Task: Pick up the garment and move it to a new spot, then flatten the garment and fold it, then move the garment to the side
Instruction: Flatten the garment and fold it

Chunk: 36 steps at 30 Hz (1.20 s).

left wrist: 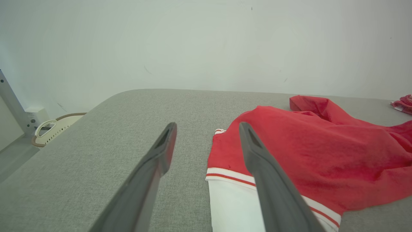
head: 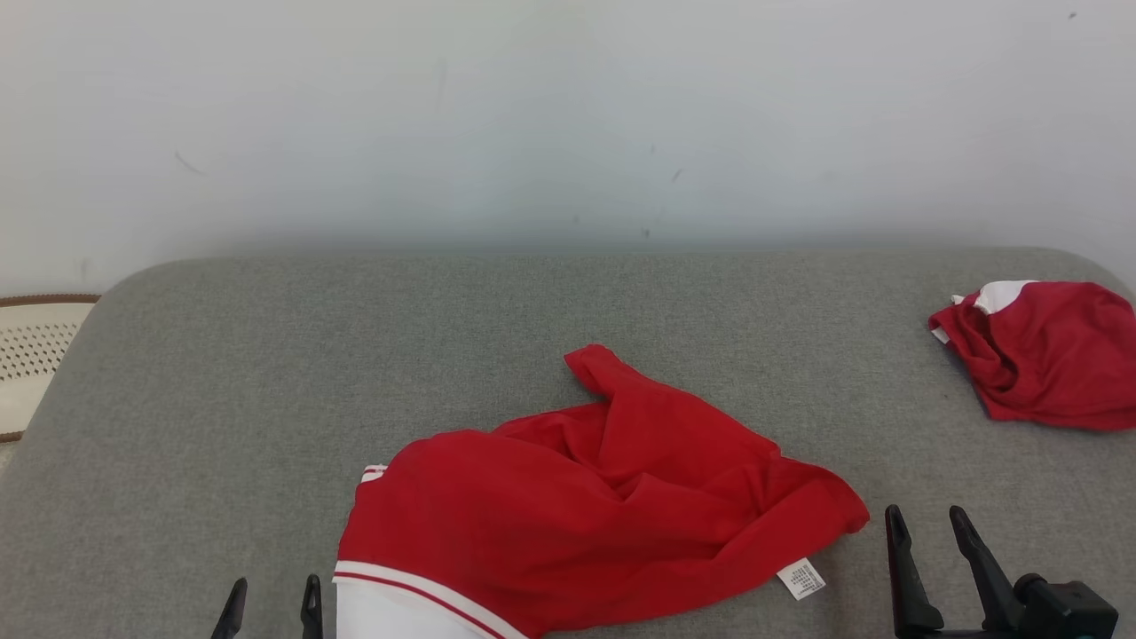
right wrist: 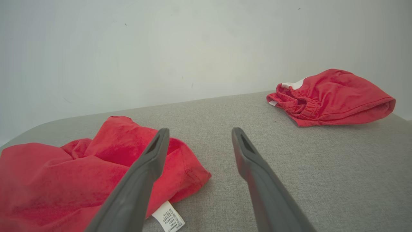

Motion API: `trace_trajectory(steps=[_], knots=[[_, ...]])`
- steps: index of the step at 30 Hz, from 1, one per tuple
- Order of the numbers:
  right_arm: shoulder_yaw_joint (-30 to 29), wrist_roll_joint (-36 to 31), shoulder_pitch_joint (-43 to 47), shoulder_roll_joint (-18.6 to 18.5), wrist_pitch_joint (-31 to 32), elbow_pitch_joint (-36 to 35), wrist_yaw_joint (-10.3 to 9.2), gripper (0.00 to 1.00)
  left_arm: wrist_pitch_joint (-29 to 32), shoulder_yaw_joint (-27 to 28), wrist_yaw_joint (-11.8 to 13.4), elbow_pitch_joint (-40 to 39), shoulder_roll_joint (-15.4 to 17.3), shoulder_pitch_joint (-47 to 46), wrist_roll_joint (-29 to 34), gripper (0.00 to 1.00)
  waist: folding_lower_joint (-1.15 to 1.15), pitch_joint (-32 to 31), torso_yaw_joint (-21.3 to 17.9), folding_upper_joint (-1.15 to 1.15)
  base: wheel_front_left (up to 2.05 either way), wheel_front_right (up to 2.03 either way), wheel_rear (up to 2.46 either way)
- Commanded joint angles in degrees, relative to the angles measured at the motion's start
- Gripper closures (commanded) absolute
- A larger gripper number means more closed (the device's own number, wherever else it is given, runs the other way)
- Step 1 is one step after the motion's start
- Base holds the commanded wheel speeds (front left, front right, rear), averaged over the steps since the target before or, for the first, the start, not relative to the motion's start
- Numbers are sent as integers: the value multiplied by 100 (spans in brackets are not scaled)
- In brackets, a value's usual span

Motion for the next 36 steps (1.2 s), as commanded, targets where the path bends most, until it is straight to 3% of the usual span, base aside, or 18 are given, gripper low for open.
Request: trace_trajectory(steps=[1, 12, 23, 36], knots=[[16, -7, 40, -10, -10, 26, -2, 0, -25, 5, -38, 42, 13, -4, -64, 0, 0, -7, 5, 0, 0, 0, 0], [271, 171, -43, -230, 114, 505, -2, 0, -25, -301, -329, 604, -16, 174, -341, 0, 0, -39, 93, 0, 0, 0, 0], [706, 372, -461, -547, 252, 1185, -2, 0, -25, -509, -437, 1737, -44, 65, -798, 0, 0, 87, 185, 0, 0, 0, 0], [1226, 520, -1041, -686, 208, 1814, -2, 0, -25, -811, -493, 2450, -52, -229, -1173, 0, 0, 144, 174, 0, 0, 0, 0]])
